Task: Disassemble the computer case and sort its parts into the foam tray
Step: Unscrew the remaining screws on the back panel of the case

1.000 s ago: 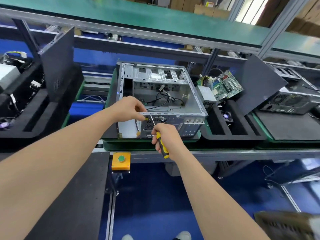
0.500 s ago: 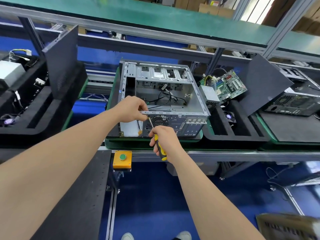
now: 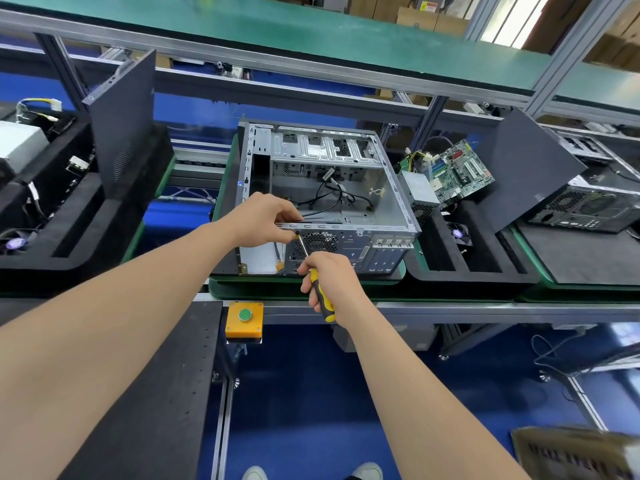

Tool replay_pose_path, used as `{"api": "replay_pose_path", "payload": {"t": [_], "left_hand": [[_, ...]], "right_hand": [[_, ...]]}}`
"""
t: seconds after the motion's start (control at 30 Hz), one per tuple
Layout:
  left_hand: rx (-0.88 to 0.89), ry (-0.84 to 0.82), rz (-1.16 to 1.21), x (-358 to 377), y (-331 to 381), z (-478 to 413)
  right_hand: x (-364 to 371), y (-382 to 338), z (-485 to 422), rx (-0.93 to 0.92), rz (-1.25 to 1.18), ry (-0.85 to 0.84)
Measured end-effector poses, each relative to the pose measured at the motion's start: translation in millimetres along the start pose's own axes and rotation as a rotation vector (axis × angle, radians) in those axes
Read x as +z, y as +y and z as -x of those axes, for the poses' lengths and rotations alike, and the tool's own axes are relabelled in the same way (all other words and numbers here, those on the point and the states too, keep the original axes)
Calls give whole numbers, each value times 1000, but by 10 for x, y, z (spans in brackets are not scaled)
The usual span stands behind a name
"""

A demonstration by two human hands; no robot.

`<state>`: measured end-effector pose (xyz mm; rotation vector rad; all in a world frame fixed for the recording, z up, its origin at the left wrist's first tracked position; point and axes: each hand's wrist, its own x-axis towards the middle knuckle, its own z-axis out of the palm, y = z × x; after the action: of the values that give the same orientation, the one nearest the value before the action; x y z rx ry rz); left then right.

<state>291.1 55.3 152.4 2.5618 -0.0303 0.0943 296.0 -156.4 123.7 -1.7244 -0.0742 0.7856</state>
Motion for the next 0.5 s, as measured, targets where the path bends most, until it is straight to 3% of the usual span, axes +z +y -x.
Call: {"api": "replay_pose_path", "payload": {"t": [0.33, 0.5], "left_hand": [[79, 61, -42, 30, 20, 93], [101, 51, -67, 19, 19, 96]], "right_hand": [[36, -62, 53, 55, -49, -11], [52, -51, 113, 288, -721, -282]]}}
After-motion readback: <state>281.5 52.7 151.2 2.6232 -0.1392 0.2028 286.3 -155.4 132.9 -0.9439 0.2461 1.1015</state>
